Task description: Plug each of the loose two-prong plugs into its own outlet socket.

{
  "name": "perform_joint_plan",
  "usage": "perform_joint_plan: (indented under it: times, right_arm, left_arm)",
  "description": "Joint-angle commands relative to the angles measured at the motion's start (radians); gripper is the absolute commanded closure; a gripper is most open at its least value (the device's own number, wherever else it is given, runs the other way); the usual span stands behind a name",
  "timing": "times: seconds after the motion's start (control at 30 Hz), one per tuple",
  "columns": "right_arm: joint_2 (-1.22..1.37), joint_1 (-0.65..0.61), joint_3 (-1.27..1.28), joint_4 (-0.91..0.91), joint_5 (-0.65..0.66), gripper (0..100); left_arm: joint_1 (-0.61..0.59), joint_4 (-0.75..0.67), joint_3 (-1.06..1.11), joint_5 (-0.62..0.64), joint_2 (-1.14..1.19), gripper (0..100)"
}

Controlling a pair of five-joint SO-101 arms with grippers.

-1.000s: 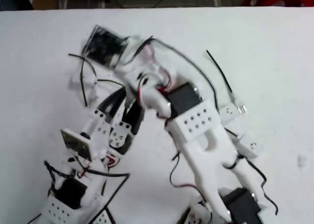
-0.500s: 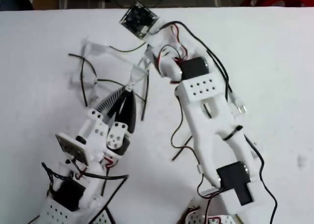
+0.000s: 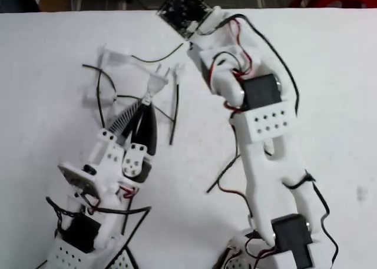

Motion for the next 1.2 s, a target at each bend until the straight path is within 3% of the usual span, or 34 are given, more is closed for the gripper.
perform_joint_plan:
  times: [0.0,0.13,0.3,1.0,1.07,1.17]
  right_arm:
    - [-0.051,0.051,-0.04,0.012,0.003,97.9]
    - [-0.05,0.096,-0.04,0.039,0.003,97.9]
    - [-0.05,0.14,-0.04,0.041,0.003,97.9]
    - [-0.044,0.196,-0.038,0.07,0.005,97.9]
    - [-0.044,0.196,-0.038,0.088,0.005,97.9]
    - [-0.042,0.2,-0.038,0.094,0.005,97.9]
  left_arm:
    - [-0.004,-0.055,-0.041,0.012,-0.008,98]
    - [-0.004,-0.049,-0.08,0.011,-0.008,97]
    - [-0.004,0.029,-0.129,0.009,-0.008,89]
    - [-0.031,0.046,-0.181,0.017,-0.008,89]
    - [-0.114,0.048,-0.18,0.078,-0.008,89]
    - [-0.226,0.041,-0.18,0.281,-0.008,88]
